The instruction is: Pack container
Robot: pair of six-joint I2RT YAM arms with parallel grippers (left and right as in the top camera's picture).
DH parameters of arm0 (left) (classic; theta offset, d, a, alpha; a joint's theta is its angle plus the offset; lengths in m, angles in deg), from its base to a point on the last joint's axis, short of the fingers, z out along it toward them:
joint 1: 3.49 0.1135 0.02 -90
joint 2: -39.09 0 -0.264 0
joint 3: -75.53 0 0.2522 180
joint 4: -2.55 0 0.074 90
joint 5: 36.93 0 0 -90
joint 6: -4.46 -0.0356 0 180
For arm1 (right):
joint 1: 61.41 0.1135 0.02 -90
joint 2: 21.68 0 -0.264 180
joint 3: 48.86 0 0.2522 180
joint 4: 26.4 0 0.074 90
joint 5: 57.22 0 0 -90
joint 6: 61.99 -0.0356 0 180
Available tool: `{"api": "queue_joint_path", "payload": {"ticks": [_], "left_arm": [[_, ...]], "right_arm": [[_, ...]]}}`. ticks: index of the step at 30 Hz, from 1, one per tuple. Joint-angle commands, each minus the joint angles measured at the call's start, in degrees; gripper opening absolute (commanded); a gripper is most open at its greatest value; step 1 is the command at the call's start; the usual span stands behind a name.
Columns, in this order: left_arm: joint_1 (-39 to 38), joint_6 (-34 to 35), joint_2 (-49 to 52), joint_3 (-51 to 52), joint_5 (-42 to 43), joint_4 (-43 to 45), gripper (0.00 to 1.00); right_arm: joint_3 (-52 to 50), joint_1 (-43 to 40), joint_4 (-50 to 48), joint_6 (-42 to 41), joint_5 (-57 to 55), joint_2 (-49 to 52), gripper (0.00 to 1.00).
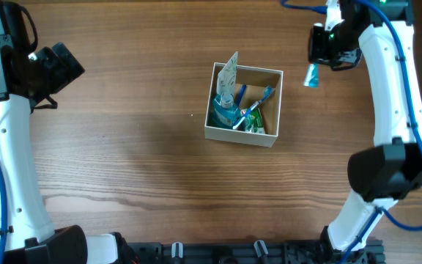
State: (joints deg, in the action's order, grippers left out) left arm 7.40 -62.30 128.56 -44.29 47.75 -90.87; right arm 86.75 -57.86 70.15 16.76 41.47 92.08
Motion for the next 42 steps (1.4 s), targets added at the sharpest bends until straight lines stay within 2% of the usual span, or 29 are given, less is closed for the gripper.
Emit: {"api": "queue_joint_path", "payload": {"ticks": [1,7,10,14,23,25,29,32,35,39,42], "left_arm": [[0.2,-0.09,0.13,0.09,-0.13,0.13,1.0],[0.22,-0.09,0.13,0.09,-0.13,0.13,1.0],[0.22,-0.09,0.13,0.09,-0.13,0.13,1.0],[0.22,-0.09,0.13,0.09,-0.13,0.13,1.0],[0.22,-0.09,0.13,0.09,-0.13,0.13,1.0],[0.22,-0.09,0.13,0.09,-0.13,0.13,1.0],[0.22,-0.09,0.13,0.09,-0.13,0.13,1.0],[0.22,-0.09,0.13,0.09,-0.13,0.13,1.0],[0.22,-0.09,0.13,0.09,-0.13,0.13,1.0],[0.22,-0.09,0.13,0.09,-0.13,0.13,1.0],[0.22,-0.09,0.13,0.09,-0.13,0.13,1.0]], "right_arm": [[1.16,3.67,2.69,-13.22,7.78,-1.42,0.04],[-2.64,8.85,2.73,-28.17,2.86,-1.36,0.04],[-3.91,10.27,2.21,-29.97,-2.56,-1.36,0.06],[-4.02,10.36,1.81,-31.19,-4.63,-1.36,0.17],[-4.22,11.32,1.29,-32.46,-2.73,-1.36,0.17],[-4.22,11.61,0.37,-32.44,-2.73,-1.36,0.24],[-4.22,11.43,-1.88,-32.44,-3.43,-1.36,0.47],[-4.11,10.05,-2.43,-32.37,-7.15,-1.38,0.76],[-4.11,6.75,-1.88,-31.91,-10.95,-1.4,1.0],[-4.11,0.39,-0.85,-24.48,-11.28,-1.49,1.0],[-4.11,-3.43,1.9,-22.51,-11.26,-1.49,1.0]]}}
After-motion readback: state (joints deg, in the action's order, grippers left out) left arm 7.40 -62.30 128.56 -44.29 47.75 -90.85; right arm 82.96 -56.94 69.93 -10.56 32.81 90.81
